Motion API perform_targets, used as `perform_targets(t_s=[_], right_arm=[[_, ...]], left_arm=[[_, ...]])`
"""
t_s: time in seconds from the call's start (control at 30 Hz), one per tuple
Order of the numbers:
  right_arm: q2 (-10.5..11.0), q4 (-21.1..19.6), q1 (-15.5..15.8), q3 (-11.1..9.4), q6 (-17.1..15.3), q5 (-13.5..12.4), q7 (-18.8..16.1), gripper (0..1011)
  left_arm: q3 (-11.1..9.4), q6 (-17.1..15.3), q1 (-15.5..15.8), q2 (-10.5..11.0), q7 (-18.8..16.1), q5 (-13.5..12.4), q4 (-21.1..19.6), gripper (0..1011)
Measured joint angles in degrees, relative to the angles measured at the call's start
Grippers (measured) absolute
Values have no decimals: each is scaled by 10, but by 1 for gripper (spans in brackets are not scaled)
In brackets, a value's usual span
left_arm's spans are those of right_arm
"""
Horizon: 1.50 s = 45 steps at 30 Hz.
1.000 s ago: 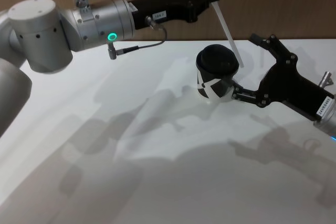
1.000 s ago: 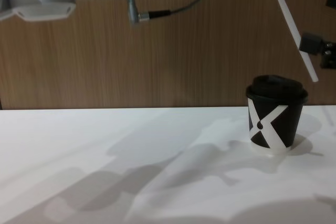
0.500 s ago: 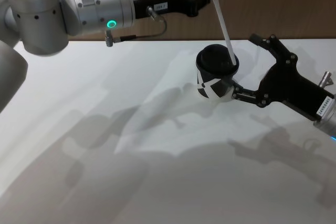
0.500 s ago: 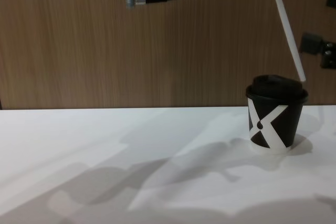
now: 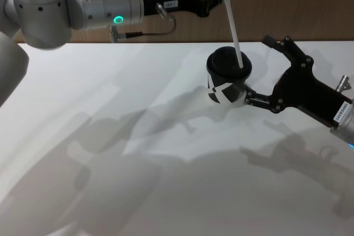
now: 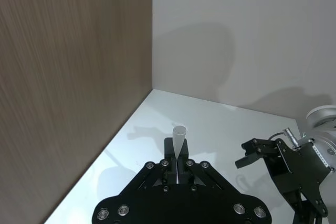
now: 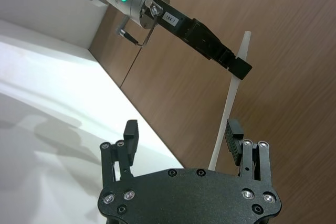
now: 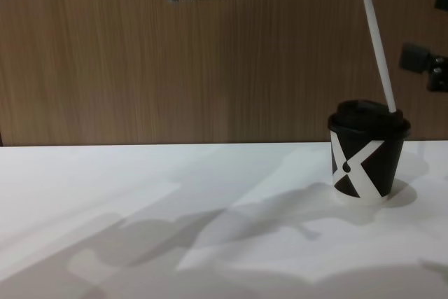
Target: Pick up the straw with one hand, pass it to the other hand, and insert it into the cup.
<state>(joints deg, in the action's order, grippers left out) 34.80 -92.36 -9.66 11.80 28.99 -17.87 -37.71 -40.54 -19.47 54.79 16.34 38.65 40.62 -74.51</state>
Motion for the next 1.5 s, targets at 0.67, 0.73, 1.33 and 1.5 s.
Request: perform_targets(t_s=[0.67, 0.73, 1.33, 1.5], right_arm=[[0, 0, 0, 0, 0, 0, 0, 1001], [0, 0, 0, 0, 0, 0, 0, 1001], [0, 0, 0, 0, 0, 0, 0, 1001], [0, 0, 0, 0, 0, 0, 0, 1001]], left_arm=[[-20, 12, 17, -5, -2, -9, 31, 16], [-21, 13, 18, -6, -2, -9, 35, 16], [-29, 23, 21, -27, 16, 6, 85, 16], [-32, 26, 21, -33, 22, 10, 97, 16]])
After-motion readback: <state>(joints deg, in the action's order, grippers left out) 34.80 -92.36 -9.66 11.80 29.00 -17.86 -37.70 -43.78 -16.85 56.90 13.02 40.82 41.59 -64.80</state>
